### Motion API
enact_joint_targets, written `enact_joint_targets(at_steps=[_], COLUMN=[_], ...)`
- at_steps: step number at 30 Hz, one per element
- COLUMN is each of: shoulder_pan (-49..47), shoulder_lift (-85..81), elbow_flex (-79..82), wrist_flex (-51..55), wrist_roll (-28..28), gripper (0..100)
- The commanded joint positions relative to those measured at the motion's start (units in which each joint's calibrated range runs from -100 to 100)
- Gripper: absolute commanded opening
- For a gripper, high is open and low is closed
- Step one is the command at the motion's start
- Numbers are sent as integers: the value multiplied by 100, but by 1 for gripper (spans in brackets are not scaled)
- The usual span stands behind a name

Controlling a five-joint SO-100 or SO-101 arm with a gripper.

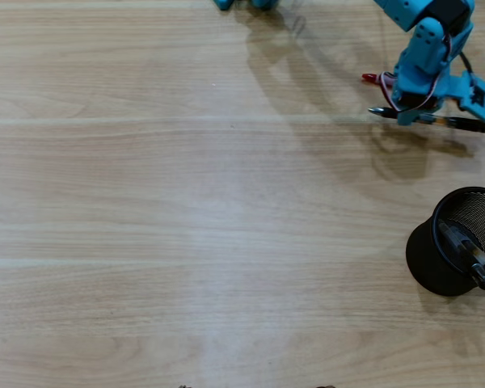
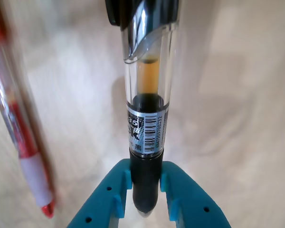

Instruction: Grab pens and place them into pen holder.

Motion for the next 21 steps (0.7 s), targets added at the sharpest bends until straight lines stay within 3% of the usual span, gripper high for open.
enact_joint_targets(at_steps=[1,4,8,12,21], shoulder_pan=[269,454,922,1148,1172], shoulder_lift=[-879,-964,-794,-431,499], elbow_flex=[-1998,-2840,-2659,-1735,-558], wrist_flex=[-1026,-2212,-3811,-4593,-6364], wrist_roll=[-18,-75,-849,-1445,-1920], gripper=[2,2,2,2,2])
